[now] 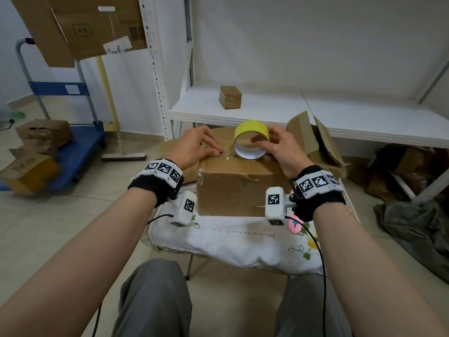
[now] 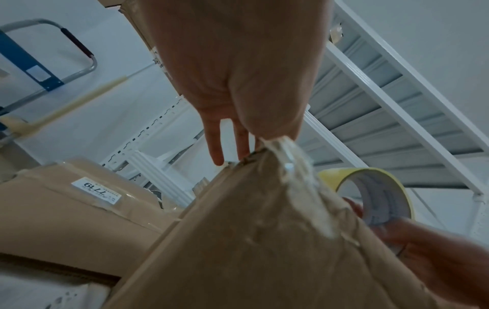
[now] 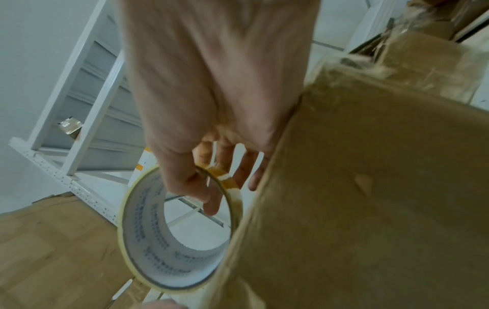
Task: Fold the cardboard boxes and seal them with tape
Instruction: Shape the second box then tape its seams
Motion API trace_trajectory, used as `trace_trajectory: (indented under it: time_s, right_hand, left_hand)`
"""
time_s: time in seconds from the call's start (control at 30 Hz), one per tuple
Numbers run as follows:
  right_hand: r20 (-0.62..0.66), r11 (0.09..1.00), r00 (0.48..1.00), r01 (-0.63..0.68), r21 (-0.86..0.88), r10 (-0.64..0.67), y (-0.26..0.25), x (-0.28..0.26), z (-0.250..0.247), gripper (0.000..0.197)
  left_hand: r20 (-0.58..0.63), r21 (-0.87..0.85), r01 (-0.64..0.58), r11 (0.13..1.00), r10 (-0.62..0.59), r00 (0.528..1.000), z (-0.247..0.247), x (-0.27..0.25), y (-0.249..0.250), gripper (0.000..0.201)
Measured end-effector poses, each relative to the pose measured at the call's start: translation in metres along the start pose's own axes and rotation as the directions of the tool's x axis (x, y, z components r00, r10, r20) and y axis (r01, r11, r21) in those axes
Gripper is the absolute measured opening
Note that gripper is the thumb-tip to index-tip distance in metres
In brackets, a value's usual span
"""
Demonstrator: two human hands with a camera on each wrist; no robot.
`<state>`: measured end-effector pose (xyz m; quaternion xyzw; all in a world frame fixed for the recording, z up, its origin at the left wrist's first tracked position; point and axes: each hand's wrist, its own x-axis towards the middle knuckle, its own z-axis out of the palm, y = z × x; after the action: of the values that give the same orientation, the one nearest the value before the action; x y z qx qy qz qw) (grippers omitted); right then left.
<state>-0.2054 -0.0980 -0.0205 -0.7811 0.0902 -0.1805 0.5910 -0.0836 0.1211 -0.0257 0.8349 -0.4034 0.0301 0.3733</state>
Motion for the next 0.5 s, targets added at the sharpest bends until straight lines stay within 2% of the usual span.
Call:
trace_trajectory:
  time_s: [0.1, 0.17, 0.3, 0.4, 0.5]
  right_hand:
    - [0.042, 0.997, 0.999, -0.027, -0.077, 0.031, 0.001, 0.001, 0.002, 0.039]
    - [0.073, 0.989, 0.997, -0.008, -0.15, 0.019, 0.0, 0.002, 0.005, 0.042]
    - [0.088, 0.956, 0.995, 0.061, -0.287, -0.037, -0.005, 0.002, 0.008, 0.048]
    - [0.118, 0.951, 0.992, 0.079, -0.298, -0.046, -0.006, 0.0, 0.008, 0.051]
    - [0.09, 0.956, 0.992, 0.105, -0.273, -0.083, -0.001, 0.002, 0.008, 0.05]
  left_hand:
    - [0.011, 0.147, -0.067, 0.987, 0.066, 0.998, -0.002, 0.0, 0.004, 0.015]
    - [0.031, 0.165, -0.092, 0.982, 0.088, 0.996, -0.003, 0.002, 0.011, 0.016]
    - [0.055, 0.047, 0.011, 0.999, -0.013, 0.998, 0.002, 0.009, 0.023, 0.018]
    - [0.058, -0.014, 0.082, 0.997, -0.081, 0.995, 0.008, 0.012, 0.023, 0.018]
    - [0.116, -0.043, 0.115, 0.992, -0.109, 0.987, 0.009, 0.015, 0.023, 0.018]
